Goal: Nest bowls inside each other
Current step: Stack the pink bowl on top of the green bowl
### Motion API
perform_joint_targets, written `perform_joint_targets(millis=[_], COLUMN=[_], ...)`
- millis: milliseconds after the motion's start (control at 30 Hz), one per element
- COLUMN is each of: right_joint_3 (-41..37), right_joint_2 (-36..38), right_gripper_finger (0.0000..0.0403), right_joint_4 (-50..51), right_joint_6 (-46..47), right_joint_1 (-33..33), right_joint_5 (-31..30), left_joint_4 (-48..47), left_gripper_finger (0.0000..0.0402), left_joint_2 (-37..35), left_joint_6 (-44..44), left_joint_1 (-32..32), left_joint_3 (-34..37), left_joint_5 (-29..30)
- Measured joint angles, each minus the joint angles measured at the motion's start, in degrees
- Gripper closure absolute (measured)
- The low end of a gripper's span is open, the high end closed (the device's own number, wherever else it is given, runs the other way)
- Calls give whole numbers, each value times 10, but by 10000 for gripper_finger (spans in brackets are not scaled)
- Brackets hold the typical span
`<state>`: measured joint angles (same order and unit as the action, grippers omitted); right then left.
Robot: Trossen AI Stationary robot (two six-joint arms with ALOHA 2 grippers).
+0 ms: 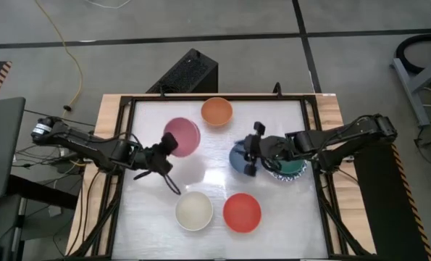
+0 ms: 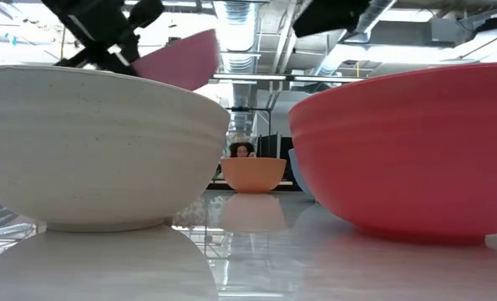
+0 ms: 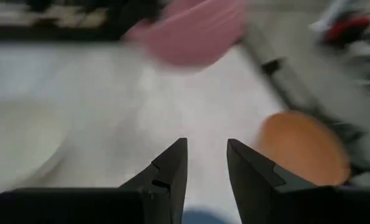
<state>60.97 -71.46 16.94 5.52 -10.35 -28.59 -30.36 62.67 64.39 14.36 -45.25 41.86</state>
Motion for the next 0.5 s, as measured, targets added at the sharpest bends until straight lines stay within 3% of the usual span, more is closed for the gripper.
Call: perform_joint_targets(millis=[67, 333, 500], right_joint_3=[0, 0, 2], right_joint_2=[0, -2, -17], right_gripper_finger=[270, 270, 270], right_joint_4=[-39, -178, -246], right_joint_6=[1, -6, -89], right_joint_1=[7, 22, 22], right_joint_5=[-46, -177, -198], left_joint_4=[42, 220, 261], left_gripper_finger=[401, 401, 401], left_joint_2=[10, 110, 184], left_joint_6=[45, 213, 236], left_joint_1=[4, -31, -79], left_joint_3=[0, 0, 0], left_joint_5=[31, 245, 268])
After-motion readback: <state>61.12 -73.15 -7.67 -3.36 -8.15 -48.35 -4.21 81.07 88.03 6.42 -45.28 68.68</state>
